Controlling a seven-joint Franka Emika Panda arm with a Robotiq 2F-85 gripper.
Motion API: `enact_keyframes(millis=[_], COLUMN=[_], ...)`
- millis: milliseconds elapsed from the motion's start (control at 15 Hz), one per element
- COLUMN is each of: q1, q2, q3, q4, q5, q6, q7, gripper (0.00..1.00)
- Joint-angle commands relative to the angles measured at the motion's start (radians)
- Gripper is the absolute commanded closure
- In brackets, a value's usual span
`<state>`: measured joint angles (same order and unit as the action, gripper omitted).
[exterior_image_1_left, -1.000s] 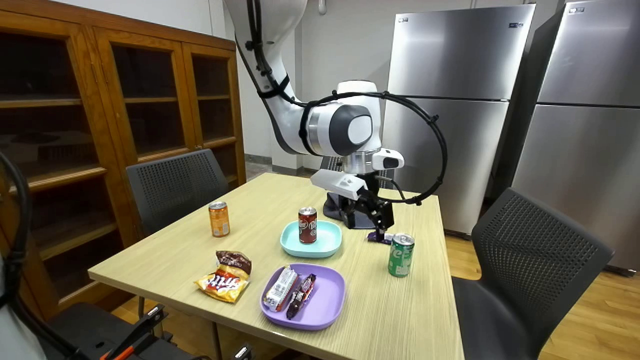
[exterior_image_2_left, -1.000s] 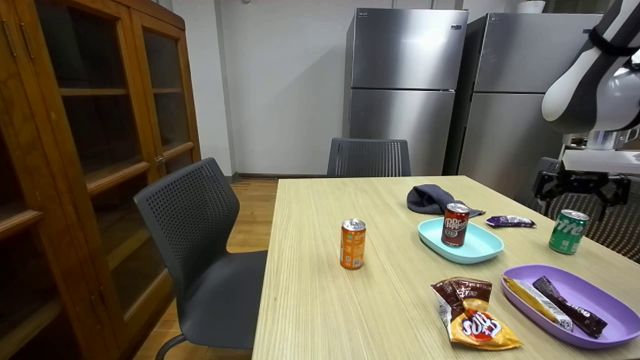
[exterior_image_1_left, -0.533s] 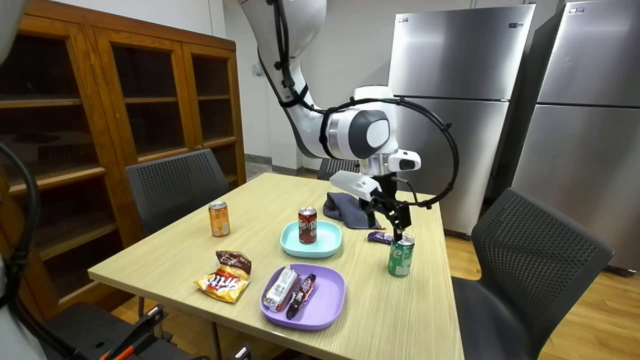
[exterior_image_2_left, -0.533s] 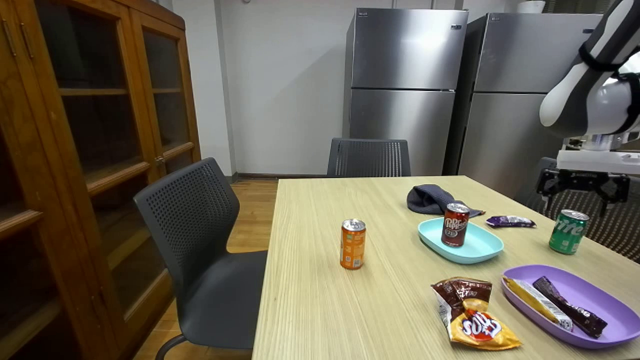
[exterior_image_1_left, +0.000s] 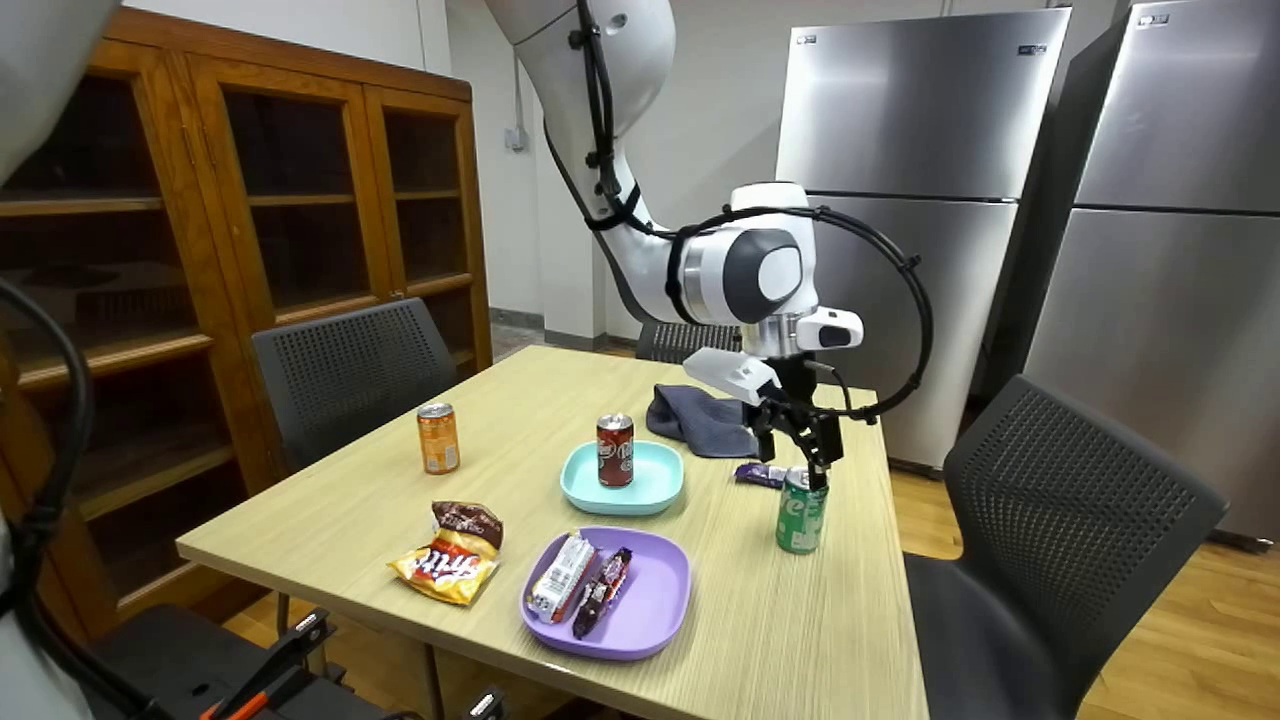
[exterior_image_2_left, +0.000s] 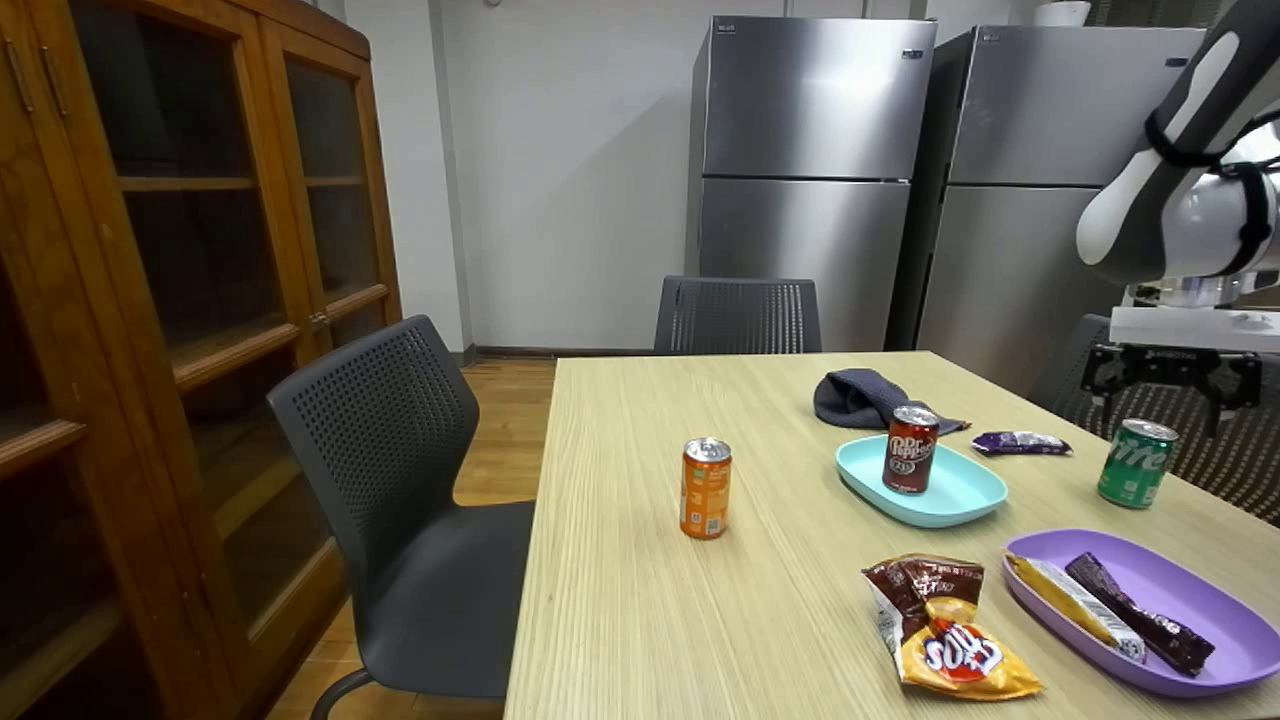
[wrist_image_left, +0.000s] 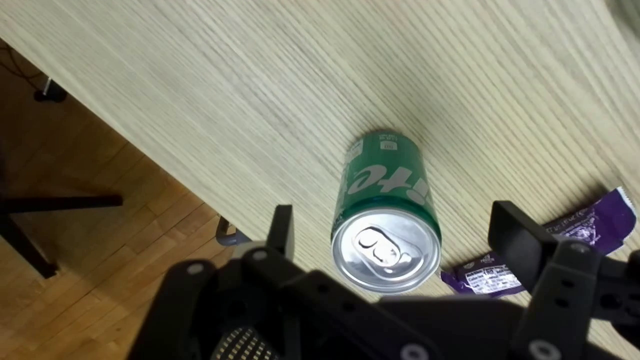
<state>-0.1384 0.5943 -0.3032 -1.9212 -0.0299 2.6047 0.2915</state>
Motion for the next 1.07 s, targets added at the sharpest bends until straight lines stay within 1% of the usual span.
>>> enact_keyframes(millis=[0, 667, 1000], q1=[-0.01, -0.017, -0.021], q2=[0.042, 0.133, 0.163], q3=[0.002, 0.004, 0.004], q4=[0.075, 0.188, 0.224], q5=[0.015, 0.035, 0.043], q6=[-0.061, -0.117, -0.132], q7=[0.028, 0.065, 0.072], gripper=[0.0, 0.0, 0.0])
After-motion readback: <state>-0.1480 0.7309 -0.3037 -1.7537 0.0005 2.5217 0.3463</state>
